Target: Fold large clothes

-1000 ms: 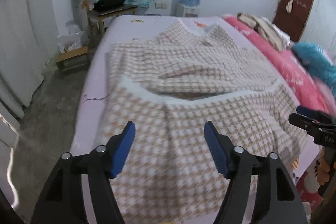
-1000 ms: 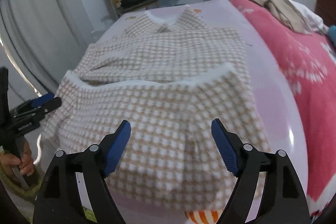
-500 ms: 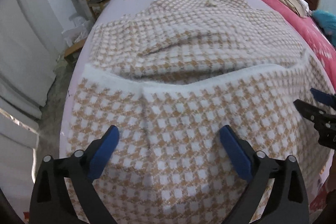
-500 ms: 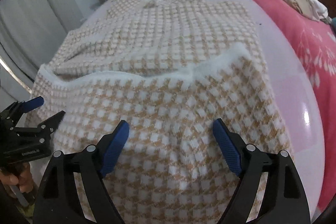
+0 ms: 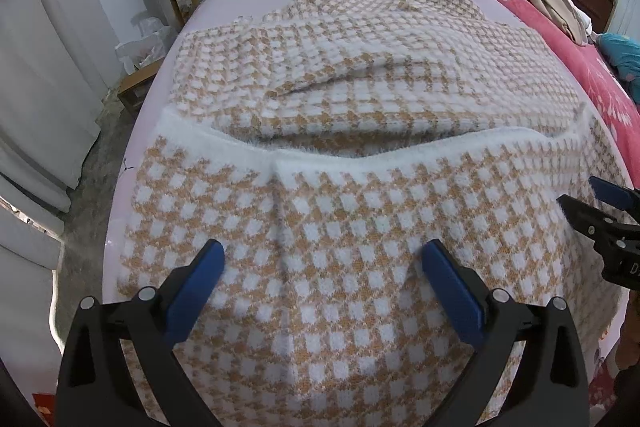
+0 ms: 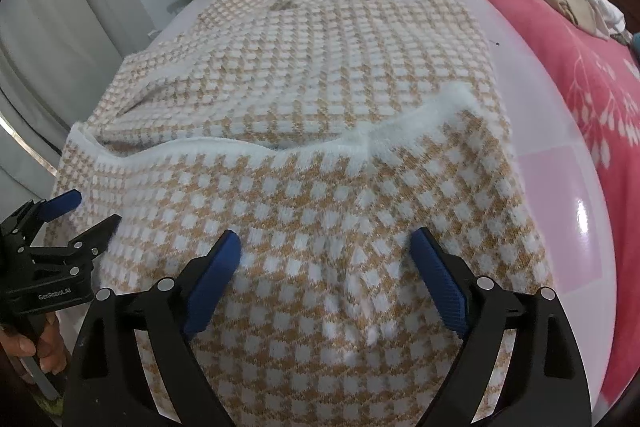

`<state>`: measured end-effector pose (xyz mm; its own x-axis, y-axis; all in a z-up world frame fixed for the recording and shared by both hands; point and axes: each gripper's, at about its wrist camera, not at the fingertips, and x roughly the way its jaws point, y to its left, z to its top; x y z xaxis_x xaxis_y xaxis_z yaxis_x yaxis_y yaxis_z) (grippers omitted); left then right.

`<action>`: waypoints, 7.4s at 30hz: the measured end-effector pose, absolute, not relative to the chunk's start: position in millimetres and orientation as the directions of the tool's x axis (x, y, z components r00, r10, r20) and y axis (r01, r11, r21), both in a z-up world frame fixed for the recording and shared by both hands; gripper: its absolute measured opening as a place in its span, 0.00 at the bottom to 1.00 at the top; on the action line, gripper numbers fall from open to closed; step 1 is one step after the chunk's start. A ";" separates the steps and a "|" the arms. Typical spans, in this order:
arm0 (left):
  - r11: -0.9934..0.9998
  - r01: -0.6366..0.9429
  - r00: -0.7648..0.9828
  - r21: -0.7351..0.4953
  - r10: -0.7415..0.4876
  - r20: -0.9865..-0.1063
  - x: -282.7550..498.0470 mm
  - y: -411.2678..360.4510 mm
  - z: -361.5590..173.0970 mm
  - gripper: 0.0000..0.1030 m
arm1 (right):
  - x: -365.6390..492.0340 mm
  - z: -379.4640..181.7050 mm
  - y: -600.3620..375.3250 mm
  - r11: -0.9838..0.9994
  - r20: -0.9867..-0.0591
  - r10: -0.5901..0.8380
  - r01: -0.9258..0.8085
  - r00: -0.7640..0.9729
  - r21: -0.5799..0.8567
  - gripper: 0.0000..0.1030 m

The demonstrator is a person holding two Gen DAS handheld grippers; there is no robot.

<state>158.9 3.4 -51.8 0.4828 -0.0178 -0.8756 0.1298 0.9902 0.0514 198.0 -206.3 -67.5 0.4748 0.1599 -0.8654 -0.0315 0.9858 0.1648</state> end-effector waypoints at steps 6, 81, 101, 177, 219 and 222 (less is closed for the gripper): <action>0.990 0.129 0.483 0.049 -0.020 -0.876 159.0 3.9 -52.1 0.95 | 202.5 -69.1 -205.0 0.986 -0.868 0.159 -0.030 0.470 0.164 0.82; 0.942 0.207 0.425 -0.264 -0.330 -0.843 526.3 -51.0 -27.8 0.20 | 525.9 -35.9 -254.0 0.897 -0.842 0.429 -0.045 0.328 0.440 0.12; 0.855 0.501 0.482 -0.131 -0.402 -0.779 325.3 -11.8 8.2 0.13 | 331.8 27.9 -258.2 0.869 -0.781 0.494 -0.244 0.383 0.430 0.33; 0.891 0.452 0.531 0.050 -0.224 -0.818 312.1 -16.7 -17.0 0.42 | 325.6 -27.5 -192.8 0.961 -0.871 0.197 -0.265 0.449 0.080 0.44; 0.981 0.192 0.470 -0.023 -0.113 -0.875 144.4 35.4 -33.2 0.77 | 152.0 -34.0 -171.7 0.964 -0.856 0.266 -0.120 0.444 0.237 0.89; 0.983 0.183 0.466 -0.031 -0.115 -0.877 145.0 38.2 -37.6 0.77 | 155.6 -50.1 -165.6 0.965 -0.874 0.263 -0.115 0.409 0.236 0.90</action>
<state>145.0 38.2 -37.6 0.4663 -0.1146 -0.8772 0.1832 0.9826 -0.0310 155.6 -165.6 -50.1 0.4086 0.2629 -0.8740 -0.1150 0.9648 0.2364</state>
